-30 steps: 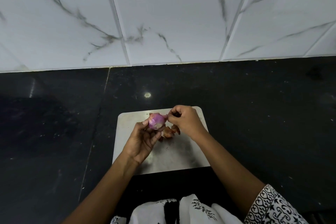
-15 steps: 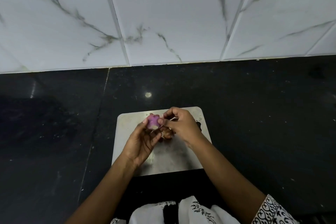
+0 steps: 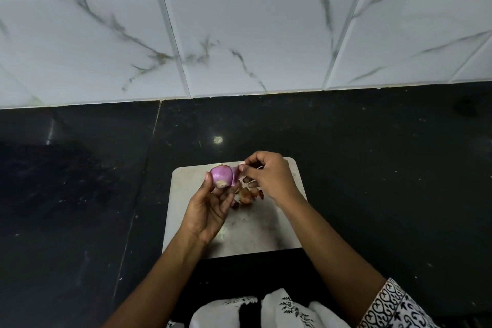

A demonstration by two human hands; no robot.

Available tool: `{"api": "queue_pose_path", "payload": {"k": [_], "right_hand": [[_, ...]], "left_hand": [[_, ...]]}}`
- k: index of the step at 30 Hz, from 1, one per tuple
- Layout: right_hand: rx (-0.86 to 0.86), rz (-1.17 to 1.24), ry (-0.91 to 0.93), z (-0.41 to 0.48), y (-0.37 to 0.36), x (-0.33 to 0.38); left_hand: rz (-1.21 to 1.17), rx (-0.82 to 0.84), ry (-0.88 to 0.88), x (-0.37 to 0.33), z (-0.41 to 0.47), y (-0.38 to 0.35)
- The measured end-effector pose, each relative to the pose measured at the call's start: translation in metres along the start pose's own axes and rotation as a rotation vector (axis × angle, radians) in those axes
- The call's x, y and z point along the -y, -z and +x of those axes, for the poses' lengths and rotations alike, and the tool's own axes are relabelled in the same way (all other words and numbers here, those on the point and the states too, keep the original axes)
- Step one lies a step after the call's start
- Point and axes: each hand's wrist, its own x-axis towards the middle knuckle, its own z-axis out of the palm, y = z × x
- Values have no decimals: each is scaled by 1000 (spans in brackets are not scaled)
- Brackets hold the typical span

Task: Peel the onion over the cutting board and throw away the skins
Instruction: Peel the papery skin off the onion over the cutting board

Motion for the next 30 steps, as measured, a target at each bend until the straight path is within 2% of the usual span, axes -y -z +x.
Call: {"api": "queue_pose_path", "payload": {"k": [8,12,14,18,23,26,30], "right_hand": [[-56,-130,100,-1,-4,-3],[92,-19,42,-6,-6,0],[111,-36,63,-10,-8,0],[30,-120,200,-11,-11,-3],[-1,-238,344,-14,-14,-4],[-43,-253,415,-16,-17,-6],[-100,-157,386,-18,-21,-8]], "left_hand": [[-31,-24,50,3,-5,4],[-54,-30,37,4,-4,6],[-52,-28,24,4,-2,7],[-5,14,8,2,-2,10],[158,65,-108,-1,-1,4],[117,60,-130,-1,2,6],[29,43,-125,3,3,5]]}}
